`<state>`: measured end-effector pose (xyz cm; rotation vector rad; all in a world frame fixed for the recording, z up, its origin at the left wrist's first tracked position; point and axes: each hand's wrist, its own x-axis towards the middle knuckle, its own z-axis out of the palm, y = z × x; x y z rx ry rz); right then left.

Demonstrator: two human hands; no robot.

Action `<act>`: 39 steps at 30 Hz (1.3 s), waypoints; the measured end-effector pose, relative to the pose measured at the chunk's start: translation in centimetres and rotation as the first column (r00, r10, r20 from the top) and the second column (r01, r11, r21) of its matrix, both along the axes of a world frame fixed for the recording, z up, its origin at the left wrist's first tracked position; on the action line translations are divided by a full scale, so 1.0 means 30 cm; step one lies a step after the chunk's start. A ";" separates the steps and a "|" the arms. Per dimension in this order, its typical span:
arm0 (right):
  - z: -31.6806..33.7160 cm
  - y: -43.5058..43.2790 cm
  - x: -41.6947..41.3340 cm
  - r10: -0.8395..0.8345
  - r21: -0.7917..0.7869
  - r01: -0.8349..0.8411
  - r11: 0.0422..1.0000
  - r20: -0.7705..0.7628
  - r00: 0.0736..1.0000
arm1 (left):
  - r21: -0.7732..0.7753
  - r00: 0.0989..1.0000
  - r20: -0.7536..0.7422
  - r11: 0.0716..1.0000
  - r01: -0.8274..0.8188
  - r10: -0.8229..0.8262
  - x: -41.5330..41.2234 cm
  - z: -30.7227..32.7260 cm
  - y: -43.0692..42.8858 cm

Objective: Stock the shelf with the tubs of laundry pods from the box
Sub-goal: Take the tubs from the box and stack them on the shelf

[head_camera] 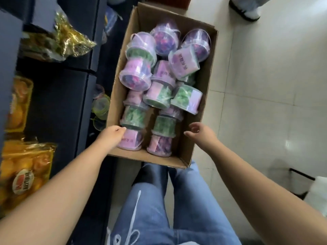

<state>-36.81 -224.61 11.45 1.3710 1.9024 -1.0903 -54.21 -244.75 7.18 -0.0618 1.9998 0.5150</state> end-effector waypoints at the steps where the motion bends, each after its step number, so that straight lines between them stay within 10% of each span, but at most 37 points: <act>1: -0.023 0.024 -0.028 0.000 0.020 0.000 1.000 -0.013 1.000 | -0.004 1.000 0.012 1.000 -0.029 0.029 -0.011 -0.027 0.011; 8: -0.205 0.250 -0.210 0.206 0.318 -0.156 0.935 -0.130 0.970 | 0.074 0.975 0.059 0.973 -0.220 0.216 -0.026 -0.211 0.223; 13: -0.314 0.342 -0.278 0.284 0.233 -0.268 0.935 -0.039 0.958 | 0.064 0.912 0.250 0.934 -0.352 0.327 0.012 -0.269 0.407; 24: -0.327 0.236 -0.222 -0.074 0.204 0.111 0.973 -0.182 0.980 | 0.062 0.864 0.185 0.872 -0.486 0.469 0.046 -0.271 0.474; 31: -0.276 0.165 -0.136 -0.237 0.054 0.247 0.968 -0.141 0.961 | 0.078 0.955 0.031 0.952 -0.296 0.294 0.096 -0.171 0.301; 39: -0.204 0.156 -0.080 -0.702 -0.151 0.688 0.709 -0.072 0.708 | 0.042 0.996 -0.050 0.996 -0.077 0.079 0.082 -0.109 0.266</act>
